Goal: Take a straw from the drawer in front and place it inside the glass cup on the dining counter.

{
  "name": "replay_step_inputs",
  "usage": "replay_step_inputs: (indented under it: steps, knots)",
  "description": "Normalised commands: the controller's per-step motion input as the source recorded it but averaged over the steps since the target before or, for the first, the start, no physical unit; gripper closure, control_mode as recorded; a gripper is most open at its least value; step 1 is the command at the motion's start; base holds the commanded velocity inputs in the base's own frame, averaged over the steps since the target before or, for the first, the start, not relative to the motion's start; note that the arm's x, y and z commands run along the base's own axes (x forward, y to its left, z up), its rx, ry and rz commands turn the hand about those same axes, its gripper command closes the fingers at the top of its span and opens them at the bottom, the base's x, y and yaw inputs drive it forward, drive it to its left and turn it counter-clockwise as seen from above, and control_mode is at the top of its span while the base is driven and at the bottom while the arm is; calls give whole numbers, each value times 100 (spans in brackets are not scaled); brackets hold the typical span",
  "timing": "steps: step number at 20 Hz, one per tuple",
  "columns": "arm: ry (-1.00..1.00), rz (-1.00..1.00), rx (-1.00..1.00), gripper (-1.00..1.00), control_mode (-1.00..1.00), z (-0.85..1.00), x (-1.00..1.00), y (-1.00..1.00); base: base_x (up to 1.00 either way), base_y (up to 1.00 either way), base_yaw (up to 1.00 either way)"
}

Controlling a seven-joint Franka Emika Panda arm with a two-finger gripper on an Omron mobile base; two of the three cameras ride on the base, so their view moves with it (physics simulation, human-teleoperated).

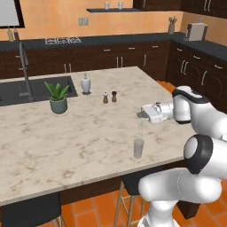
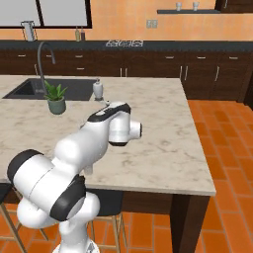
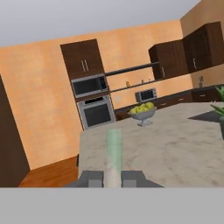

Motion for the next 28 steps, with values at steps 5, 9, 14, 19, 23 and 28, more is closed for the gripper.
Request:
replay_step_inputs:
  steps: [5,9,14,19,23,28]
  knots:
    - [1,2,0,100,-100,-22,1,14,0,0,0]
    - [1,3,0,100,-100,-24,19,13,0,0,0]
    - [0,3,0,100,-100,-11,42,0,0,0,0]
    - [-2,6,0,100,-100,-2,30,0,0,0,0]
    - [-3,8,0,100,-100,-7,-12,-7,0,0,0]
    - [-5,9,0,100,-100,-7,-56,-14,0,0,0]
